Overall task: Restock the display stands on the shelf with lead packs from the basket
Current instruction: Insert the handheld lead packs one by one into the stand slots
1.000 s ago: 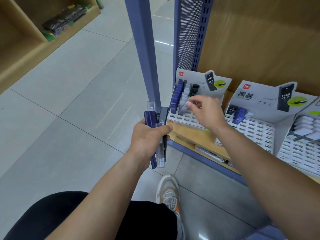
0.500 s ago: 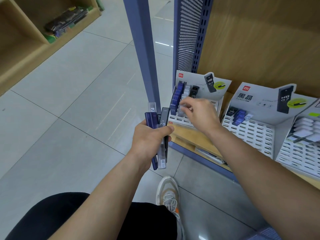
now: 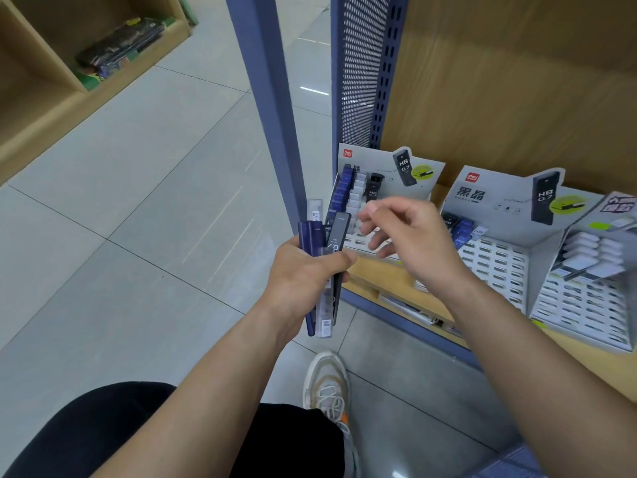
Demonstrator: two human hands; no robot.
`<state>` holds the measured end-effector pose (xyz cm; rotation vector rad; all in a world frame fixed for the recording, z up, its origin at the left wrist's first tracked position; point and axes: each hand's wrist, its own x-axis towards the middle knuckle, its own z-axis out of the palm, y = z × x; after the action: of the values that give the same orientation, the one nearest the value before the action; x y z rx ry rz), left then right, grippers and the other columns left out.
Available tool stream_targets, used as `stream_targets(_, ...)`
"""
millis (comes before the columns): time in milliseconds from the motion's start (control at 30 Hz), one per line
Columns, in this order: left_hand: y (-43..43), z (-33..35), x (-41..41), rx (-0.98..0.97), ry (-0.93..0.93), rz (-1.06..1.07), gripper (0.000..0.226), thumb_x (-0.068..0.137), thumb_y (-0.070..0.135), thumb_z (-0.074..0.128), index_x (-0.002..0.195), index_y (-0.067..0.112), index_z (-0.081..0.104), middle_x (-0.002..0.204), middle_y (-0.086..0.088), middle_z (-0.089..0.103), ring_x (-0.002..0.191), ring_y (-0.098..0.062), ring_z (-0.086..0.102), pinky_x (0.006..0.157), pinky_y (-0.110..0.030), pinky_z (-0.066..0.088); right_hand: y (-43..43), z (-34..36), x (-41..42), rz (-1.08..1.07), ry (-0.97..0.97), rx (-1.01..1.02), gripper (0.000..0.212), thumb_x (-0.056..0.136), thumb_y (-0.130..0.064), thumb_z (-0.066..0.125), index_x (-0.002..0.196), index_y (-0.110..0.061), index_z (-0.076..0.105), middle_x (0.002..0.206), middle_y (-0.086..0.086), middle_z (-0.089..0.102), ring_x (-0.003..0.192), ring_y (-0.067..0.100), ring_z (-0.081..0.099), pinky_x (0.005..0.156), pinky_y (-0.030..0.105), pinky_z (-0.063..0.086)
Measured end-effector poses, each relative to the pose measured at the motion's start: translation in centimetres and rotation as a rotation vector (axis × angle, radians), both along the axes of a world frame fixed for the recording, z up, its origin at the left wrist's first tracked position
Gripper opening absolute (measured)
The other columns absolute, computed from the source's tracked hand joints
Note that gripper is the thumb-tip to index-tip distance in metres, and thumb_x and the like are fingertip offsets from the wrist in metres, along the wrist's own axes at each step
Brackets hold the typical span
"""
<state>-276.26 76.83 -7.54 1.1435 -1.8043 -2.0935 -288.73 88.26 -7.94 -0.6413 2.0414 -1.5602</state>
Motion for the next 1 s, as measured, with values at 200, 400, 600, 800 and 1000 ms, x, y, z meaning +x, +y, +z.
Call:
stream_targets(200,1.8,0.5,-0.6,0.02,0.039,-0.11,0.022,0.078,0.003,0.083,0.09,0.015,0.068,0.073,-0.006,0.069,0.068,-0.02,0.065,0.06,-0.028,0.053,1.3,2.0,0.9,0.131,-0.102,0.082,0.014,0.09,-0.024,0.073,0.099,-0.018,0.065,0.072,0.005,0.07,0.06,0.022,0.063,0.054,0.031,0.054)
stream_targets(400,2.9,1.1,-1.4,0.12,0.082,-0.128,0.029,0.076,-0.005,0.08,0.098,0.007,0.067,0.073,-0.008,0.065,0.065,-0.022,0.062,0.054,-0.027,0.051,2.4,2.4,0.1,-0.039,-0.217,0.011,0.008,0.094,-0.014,0.066,0.098,-0.008,0.062,0.082,0.016,0.072,0.056,0.022,0.066,0.054,0.033,0.055)
stream_targets(600,3.5,1.2,-2.3,0.133,0.068,-0.163,0.019,0.08,-0.006,0.074,0.089,0.008,0.066,0.069,-0.009,0.062,0.061,-0.02,0.059,0.051,-0.025,0.049,3.8,2.0,-0.3,-0.19,-0.301,-0.15,0.017,0.094,-0.009,0.065,0.107,-0.02,0.059,0.086,0.015,0.07,0.068,0.028,0.073,0.06,0.032,0.059)
stream_targets(800,4.1,0.9,-3.1,0.137,0.053,-0.105,0.025,0.079,-0.005,0.077,0.099,0.007,0.067,0.074,-0.007,0.067,0.062,-0.02,0.061,0.052,-0.026,0.051,7.3,0.7,-0.5,-0.33,-0.31,-0.193,0.011,0.086,-0.01,0.075,0.087,-0.012,0.065,0.078,0.009,0.073,0.071,0.022,0.067,0.073,0.039,0.056)
stream_targets(1000,5.6,0.0,-3.5,0.069,-0.012,-0.134,0.025,0.081,-0.003,0.078,0.098,0.012,0.068,0.077,-0.005,0.07,0.066,-0.022,0.063,0.061,-0.029,0.054,13.5,-2.7,-2.0,-0.344,-0.204,-0.035,0.039,0.097,-0.006,0.061,0.124,-0.034,0.063,0.073,-0.012,0.065,0.079,0.009,0.061,0.082,0.032,0.047)
